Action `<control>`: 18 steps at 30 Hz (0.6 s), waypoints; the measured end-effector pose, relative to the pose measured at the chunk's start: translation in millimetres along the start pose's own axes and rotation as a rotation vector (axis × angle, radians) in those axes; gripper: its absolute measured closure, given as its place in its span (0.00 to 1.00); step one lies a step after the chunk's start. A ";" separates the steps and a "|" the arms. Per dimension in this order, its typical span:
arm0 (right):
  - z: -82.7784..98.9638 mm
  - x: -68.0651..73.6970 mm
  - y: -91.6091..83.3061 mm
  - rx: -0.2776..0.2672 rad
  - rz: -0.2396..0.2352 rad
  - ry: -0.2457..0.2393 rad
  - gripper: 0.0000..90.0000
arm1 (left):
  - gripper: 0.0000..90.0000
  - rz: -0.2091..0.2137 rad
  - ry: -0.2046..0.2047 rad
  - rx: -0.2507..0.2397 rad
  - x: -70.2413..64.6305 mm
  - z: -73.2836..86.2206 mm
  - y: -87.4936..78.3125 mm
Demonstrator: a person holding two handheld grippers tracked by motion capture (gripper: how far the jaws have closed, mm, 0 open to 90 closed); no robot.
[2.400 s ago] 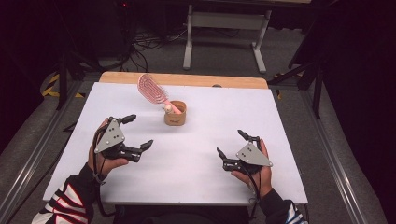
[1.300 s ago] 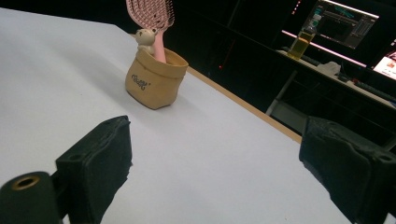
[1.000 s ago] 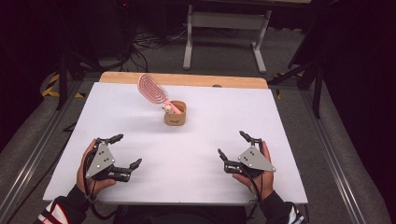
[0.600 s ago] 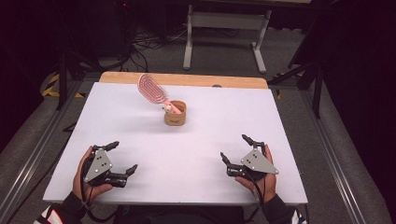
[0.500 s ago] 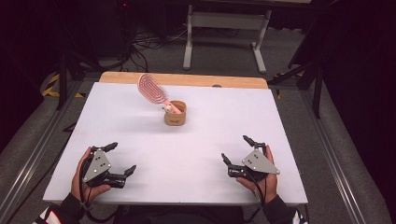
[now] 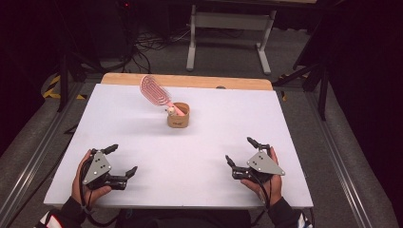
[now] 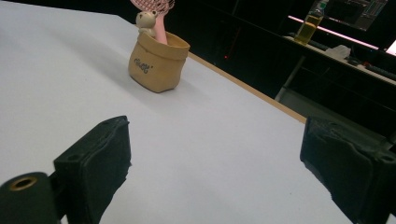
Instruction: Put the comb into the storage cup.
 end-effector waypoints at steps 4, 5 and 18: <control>-0.5 1.6 -0.1 0.005 0.009 -0.016 0.11 | 0.05 -0.006 -0.001 -0.006 0.5 -0.1 -0.5; -0.6 1.6 0.3 0.007 0.013 -0.018 0.11 | 0.05 -0.010 -0.004 0.000 1.1 0.4 -0.7; -2.2 3.6 2.0 0.007 0.020 -0.014 0.12 | 0.06 -0.006 -0.022 -0.016 3.2 0.4 -3.8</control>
Point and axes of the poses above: each handheld gripper's, and its own axes: y roughly forward along the jaws, z roughly out of its underside, x roughly to its left, the point moved 1 cm from there along y, roughly forward along the jaws, and after that the axes turned 2 degrees about z, right-handed, at the moved point
